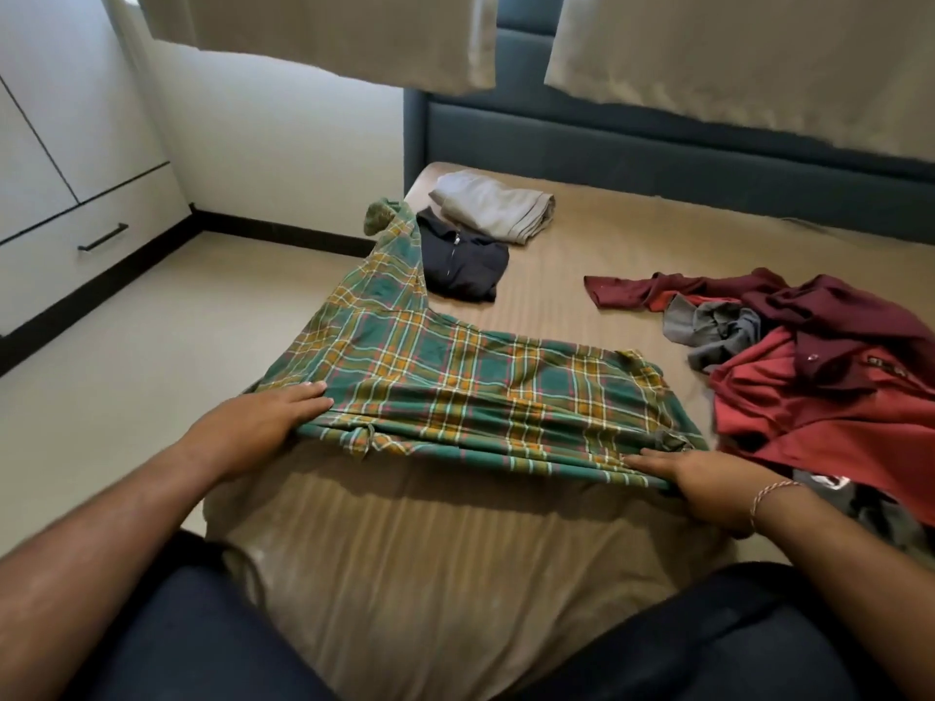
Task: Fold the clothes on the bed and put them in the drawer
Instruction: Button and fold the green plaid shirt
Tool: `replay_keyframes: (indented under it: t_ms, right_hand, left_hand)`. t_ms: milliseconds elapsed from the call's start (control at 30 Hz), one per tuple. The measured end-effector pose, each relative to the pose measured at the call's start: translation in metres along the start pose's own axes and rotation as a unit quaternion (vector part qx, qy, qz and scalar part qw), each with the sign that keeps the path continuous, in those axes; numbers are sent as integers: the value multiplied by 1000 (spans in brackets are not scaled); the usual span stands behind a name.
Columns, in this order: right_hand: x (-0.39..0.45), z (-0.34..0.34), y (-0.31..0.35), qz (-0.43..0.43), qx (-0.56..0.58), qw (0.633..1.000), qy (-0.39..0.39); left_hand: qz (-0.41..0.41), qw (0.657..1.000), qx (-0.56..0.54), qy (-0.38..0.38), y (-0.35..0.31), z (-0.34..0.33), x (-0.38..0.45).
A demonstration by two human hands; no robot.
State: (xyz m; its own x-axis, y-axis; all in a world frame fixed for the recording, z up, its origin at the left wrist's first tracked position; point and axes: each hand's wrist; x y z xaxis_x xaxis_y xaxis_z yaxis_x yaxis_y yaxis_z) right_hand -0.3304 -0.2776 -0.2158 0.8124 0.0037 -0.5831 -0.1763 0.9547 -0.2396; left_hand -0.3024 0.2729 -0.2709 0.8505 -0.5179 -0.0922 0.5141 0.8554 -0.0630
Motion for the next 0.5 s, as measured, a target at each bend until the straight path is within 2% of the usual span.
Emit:
replay_keyframes:
  t_ms: [133,200,233,333,367,433,500]
  right_hand:
    - [-6,0,7,-4,-48,997,60]
    - [-4,10,11,-1,-36,998,52]
    - [-3,17,15,1,-19,999,31]
    - [10,33,41,22,50,996,-73]
    - [16,35,57,32,83,989,-115]
    - [32,34,97,66,137,970,-191]
    - [54,22,134,107,125,960,-228]
  left_hand:
    - [-32,997,-19,64,2,-6,-12]
    - [-54,994,-28,89,3,2,-13]
    - [-54,995,-43,68,2,9,-12]
    - [-61,991,-67,-96,-20,28,7]
    - [-72,988,-65,-121,-37,30,19]
    - [-116,986,-48,-106,-78,21,49]
    - [-144,989,-19,-41,-111,-5,77]
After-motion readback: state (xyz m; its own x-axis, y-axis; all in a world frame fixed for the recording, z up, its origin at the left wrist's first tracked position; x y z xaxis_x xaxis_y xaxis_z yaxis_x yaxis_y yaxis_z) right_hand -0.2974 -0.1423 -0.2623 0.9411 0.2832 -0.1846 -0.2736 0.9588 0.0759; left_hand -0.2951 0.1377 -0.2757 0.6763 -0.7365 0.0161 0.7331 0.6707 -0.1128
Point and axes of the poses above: each hand's wrist, its own x-axis towards the middle knuckle, its own z-axis out of the back of the hand, y = z × x, and after that the axes turned 11 degrees about -z, right-handed
